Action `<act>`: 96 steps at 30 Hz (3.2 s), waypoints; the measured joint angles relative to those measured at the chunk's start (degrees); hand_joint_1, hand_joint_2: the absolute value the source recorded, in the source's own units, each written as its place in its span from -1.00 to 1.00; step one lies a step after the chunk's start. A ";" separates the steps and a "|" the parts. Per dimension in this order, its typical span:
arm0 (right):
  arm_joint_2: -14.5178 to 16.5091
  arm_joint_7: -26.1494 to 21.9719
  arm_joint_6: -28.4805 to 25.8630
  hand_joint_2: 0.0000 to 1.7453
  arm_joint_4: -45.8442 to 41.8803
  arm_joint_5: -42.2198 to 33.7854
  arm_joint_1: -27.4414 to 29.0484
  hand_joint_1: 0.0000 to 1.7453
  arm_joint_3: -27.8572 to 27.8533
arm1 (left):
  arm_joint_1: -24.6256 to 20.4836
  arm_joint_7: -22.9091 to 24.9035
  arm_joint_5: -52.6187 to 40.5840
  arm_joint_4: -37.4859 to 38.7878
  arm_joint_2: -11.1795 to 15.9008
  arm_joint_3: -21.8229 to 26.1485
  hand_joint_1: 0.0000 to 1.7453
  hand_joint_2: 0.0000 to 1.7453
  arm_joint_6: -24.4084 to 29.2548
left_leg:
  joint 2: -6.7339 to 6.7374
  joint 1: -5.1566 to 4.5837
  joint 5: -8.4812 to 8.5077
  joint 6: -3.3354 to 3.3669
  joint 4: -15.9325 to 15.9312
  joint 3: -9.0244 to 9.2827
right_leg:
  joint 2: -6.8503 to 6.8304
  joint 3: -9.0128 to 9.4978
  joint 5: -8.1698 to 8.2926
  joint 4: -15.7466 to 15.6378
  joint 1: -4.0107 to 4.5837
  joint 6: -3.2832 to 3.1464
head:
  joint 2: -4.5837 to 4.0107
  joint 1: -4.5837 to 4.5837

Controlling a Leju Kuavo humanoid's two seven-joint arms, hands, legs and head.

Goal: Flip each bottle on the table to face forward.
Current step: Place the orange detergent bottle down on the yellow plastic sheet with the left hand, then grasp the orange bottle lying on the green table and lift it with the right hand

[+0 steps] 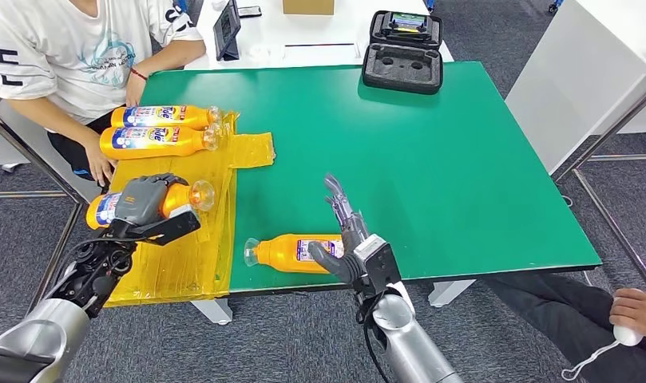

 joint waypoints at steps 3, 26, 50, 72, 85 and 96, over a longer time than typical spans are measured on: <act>0.21 0.01 0.63 -1.00 0.38 -0.04 -0.01 -1.00 0.00 | -0.02 0.62 -1.12 0.98 0.08 -1.14 1.00 1.00 -1.44 | 0.00 0.00 0.00 0.00 0.00 -0.01 | 0.00 0.00 0.00 0.00 0.00 0.00 | 0.00 0.01; 1.05 -0.19 4.46 -1.00 3.27 0.63 -0.52 -1.00 -0.67 | -5.85 3.34 -6.40 7.61 0.73 -7.87 1.00 1.00 -18.55 | -0.01 0.00 0.02 -0.03 0.00 0.04 | 0.00 0.04 0.00 0.02 0.00 0.00 | 0.00 0.00; 1.27 0.09 5.55 -1.00 3.28 1.94 0.08 -1.00 -2.72 | -8.66 5.36 -8.72 9.79 0.49 -11.21 0.76 1.00 -25.82 | 0.00 0.00 0.02 -0.03 0.00 0.06 | 0.01 0.05 0.00 0.02 0.00 0.00 | 0.00 0.00; 2.08 0.91 6.39 -1.00 3.38 2.64 0.57 -1.00 -3.89 | -7.62 6.10 -7.70 10.42 0.34 -11.98 -0.99 -1.00 -26.88 | -0.08 0.00 0.03 -0.03 -0.01 0.08 | -0.02 0.12 0.00 0.02 -0.01 0.00 | 0.00 0.00; 2.09 0.92 6.40 -1.00 3.38 2.95 0.86 -1.00 -3.93 | -7.24 3.60 -2.56 10.42 0.24 -10.57 -1.00 -1.00 -31.13 | -0.08 0.00 0.02 -0.03 -0.02 0.29 | -0.02 0.33 -0.01 0.01 -0.01 -0.01 | 0.00 -0.01; 2.09 0.92 6.40 -1.00 3.38 2.95 1.20 -1.00 -4.13 | -6.89 2.93 -0.84 10.40 0.10 -8.96 -1.00 -1.00 -31.82 | -0.07 -0.01 0.02 -0.03 -0.02 0.37 | -0.02 0.39 0.00 0.01 -0.01 -0.01 | 0.00 -0.01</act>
